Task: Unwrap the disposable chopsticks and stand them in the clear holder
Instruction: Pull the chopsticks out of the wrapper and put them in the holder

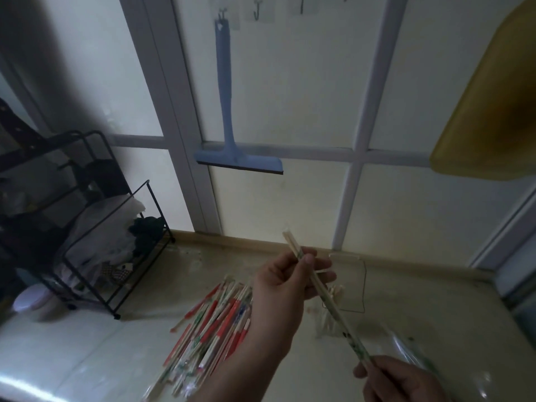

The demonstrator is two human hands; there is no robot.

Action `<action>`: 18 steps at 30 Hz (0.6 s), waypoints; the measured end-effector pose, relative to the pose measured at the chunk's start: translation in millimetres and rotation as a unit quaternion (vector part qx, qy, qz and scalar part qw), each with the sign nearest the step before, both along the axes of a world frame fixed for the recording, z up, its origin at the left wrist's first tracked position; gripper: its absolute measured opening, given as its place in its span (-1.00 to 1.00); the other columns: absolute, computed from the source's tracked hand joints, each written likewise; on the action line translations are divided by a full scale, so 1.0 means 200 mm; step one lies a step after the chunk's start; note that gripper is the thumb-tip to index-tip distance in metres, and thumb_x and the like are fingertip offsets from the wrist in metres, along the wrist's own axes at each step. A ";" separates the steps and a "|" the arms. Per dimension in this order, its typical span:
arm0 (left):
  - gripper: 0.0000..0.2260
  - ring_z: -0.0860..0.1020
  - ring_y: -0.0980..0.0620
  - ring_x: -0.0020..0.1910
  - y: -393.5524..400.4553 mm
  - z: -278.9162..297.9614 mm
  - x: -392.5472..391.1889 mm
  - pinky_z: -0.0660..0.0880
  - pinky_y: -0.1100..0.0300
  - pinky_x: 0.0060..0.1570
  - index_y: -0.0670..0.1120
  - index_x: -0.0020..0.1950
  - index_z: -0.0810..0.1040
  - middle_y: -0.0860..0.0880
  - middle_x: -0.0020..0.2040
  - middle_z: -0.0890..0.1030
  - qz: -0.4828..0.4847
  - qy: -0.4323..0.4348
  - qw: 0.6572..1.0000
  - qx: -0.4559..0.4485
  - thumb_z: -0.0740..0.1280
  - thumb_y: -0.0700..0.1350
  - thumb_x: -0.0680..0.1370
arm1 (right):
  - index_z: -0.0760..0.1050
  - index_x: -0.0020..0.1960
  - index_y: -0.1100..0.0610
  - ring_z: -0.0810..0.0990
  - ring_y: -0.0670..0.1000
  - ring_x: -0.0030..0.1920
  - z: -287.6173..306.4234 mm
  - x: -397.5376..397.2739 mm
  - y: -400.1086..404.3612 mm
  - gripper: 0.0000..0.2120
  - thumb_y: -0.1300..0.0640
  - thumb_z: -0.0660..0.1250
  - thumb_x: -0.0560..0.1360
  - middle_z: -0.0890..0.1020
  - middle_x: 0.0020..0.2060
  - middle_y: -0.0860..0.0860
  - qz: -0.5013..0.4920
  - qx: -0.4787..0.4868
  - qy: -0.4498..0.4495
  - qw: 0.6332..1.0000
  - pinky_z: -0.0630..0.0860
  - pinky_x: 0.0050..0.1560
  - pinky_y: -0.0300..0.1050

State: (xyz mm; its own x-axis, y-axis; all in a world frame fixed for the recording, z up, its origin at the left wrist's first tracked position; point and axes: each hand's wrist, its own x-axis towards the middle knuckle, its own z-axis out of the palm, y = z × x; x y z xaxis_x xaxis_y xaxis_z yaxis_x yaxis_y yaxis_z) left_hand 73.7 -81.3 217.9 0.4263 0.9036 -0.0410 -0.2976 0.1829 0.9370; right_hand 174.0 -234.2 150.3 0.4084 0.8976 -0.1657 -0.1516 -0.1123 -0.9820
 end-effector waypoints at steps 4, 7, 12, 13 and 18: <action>-0.89 0.70 -0.16 -0.16 -0.03 0.01 0.02 0.63 0.15 -0.20 -0.21 -0.05 0.64 -0.19 -0.15 0.71 0.005 -0.004 1.000 -0.006 0.31 -0.27 0.58 | 0.64 -0.28 0.35 0.39 0.10 -0.49 -0.02 0.02 -0.08 -0.81 0.45 0.35 0.47 0.41 -0.51 0.28 0.050 -0.004 0.037 0.998 0.30 -0.51 -0.26; -0.89 0.71 -0.15 -0.17 -0.04 0.00 0.03 0.63 0.14 -0.20 -0.19 -0.09 0.66 -0.19 -0.16 0.71 0.003 0.000 1.000 -0.010 0.34 -0.27 0.56 | 0.64 -0.25 0.35 0.36 0.06 -0.52 0.02 0.03 -0.03 -0.55 0.03 0.65 0.07 0.39 -0.53 0.23 0.030 -0.036 0.065 0.997 0.27 -0.51 -0.27; -0.91 0.71 -0.16 -0.17 -0.09 -0.05 0.07 0.64 0.09 -0.17 -0.25 -0.08 0.65 -0.19 -0.18 0.71 -0.022 0.016 0.999 -0.030 0.37 -0.25 0.54 | 0.66 -0.24 0.20 0.36 0.00 -0.55 0.03 0.04 0.00 -0.83 0.12 0.44 0.47 0.44 -0.57 0.18 0.013 0.018 -0.026 0.999 0.28 -0.51 -0.29; -0.91 0.71 -0.16 -0.17 -0.10 -0.06 0.07 0.65 0.08 -0.16 -0.24 -0.08 0.65 -0.19 -0.18 0.71 -0.030 0.020 0.999 -0.034 0.37 -0.24 0.54 | 0.65 -0.26 0.23 0.37 0.00 -0.56 0.00 0.06 0.00 -0.79 0.28 0.34 0.52 0.45 -0.57 0.19 0.009 0.009 -0.042 0.999 0.30 -0.51 -0.29; -0.76 0.70 -0.13 -0.04 -0.06 -0.06 0.06 0.63 -0.02 0.03 -0.20 0.05 0.63 -0.16 -0.06 0.72 -0.118 0.045 0.991 -0.051 0.43 -0.12 0.44 | 0.64 -0.26 0.24 0.38 0.00 -0.56 -0.03 0.08 0.01 -0.76 0.36 0.28 0.51 0.48 -0.58 0.18 0.005 0.001 -0.059 0.998 0.33 -0.51 -0.28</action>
State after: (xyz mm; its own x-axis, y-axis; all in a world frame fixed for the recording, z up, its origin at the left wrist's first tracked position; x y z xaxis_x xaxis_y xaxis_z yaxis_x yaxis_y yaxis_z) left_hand 86.6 -93.1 205.9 0.6153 0.7688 -0.1741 -0.1506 0.3315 0.9314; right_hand 189.7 -232.9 145.1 0.4161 0.9020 -0.1154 -0.0334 -0.1117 -0.9932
